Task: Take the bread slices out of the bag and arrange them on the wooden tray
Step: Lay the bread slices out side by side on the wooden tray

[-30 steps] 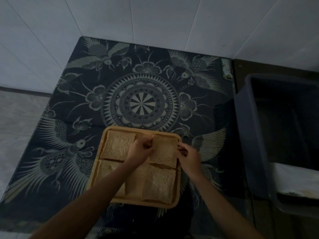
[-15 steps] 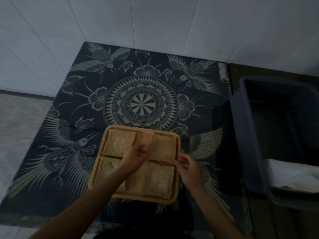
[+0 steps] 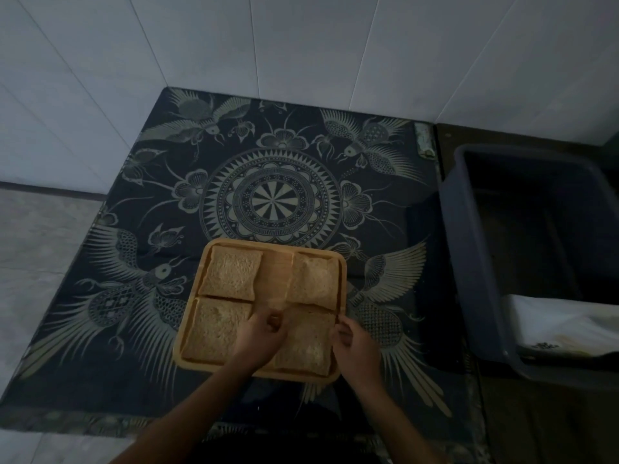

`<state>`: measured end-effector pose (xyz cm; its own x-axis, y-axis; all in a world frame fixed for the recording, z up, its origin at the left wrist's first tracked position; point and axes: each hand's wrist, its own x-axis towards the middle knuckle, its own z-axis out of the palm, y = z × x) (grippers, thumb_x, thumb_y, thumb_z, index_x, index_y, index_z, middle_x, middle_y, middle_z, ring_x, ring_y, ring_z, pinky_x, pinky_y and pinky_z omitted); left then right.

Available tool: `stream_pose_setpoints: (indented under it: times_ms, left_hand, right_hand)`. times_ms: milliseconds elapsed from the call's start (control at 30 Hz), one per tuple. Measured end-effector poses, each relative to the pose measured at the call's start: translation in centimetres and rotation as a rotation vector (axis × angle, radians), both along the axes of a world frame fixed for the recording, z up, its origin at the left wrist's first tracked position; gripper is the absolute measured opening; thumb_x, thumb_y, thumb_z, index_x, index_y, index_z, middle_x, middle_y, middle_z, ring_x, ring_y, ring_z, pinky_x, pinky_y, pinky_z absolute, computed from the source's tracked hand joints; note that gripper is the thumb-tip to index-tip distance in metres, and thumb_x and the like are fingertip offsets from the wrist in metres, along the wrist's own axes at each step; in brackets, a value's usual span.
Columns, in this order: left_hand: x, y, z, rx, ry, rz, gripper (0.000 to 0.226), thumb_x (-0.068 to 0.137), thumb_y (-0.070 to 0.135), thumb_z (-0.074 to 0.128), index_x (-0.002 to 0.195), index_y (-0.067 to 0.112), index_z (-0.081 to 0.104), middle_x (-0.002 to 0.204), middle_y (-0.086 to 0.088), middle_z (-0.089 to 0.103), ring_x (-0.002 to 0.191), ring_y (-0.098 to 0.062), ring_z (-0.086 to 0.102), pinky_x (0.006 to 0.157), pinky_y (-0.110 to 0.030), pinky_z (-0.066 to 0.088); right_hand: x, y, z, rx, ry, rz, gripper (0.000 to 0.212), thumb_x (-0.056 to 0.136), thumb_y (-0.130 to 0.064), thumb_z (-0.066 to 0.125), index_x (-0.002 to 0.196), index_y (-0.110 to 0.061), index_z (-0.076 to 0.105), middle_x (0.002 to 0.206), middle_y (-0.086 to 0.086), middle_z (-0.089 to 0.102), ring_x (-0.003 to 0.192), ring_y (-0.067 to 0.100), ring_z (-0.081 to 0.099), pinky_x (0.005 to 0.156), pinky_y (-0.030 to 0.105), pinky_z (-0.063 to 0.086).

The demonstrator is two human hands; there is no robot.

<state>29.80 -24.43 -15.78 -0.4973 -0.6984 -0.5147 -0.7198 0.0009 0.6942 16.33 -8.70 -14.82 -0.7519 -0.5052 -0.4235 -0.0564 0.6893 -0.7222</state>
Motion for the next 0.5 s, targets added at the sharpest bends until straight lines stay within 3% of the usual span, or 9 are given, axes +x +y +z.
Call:
stream_pose_setpoints:
  times_ms: [300, 400, 500]
  left_hand:
    - [-0.1, 0.4, 0.4, -0.062, 0.003, -0.042, 0.019, 0.089, 0.025, 0.071, 0.108, 0.02, 0.073, 0.083, 0.013, 0.066, 0.081, -0.008, 0.066, 0.083, -0.039, 0.06]
    - [0.1, 0.1, 0.7, -0.036, 0.011, -0.092, 0.024, 0.091, 0.029, 0.069, 0.113, 0.021, 0.071, 0.094, 0.007, 0.07, 0.091, -0.013, 0.069, 0.084, -0.039, 0.06]
    - [0.2, -0.6, 1.8, -0.101, 0.058, -0.133, 0.042, 0.091, 0.035, 0.068, 0.132, 0.027, 0.059, 0.109, 0.009, 0.062, 0.092, -0.007, 0.066, 0.071, -0.022, 0.051]
  right_hand:
    - [0.4, 0.2, 0.5, -0.01, -0.021, 0.0, 0.04, 0.101, -0.021, 0.063, 0.141, -0.015, 0.06, 0.125, 0.001, 0.07, 0.105, 0.01, 0.065, 0.089, 0.025, 0.053]
    - [0.3, 0.1, 0.5, -0.004, -0.018, 0.024, 0.039, 0.1, -0.023, 0.065, 0.137, -0.013, 0.062, 0.126, 0.002, 0.069, 0.104, 0.009, 0.065, 0.082, 0.017, 0.049]
    - [-0.1, -0.4, 1.2, 0.013, 0.087, 0.096, 0.041, 0.099, -0.032, 0.065, 0.136, -0.015, 0.062, 0.124, 0.001, 0.069, 0.109, 0.013, 0.066, 0.083, 0.017, 0.05]
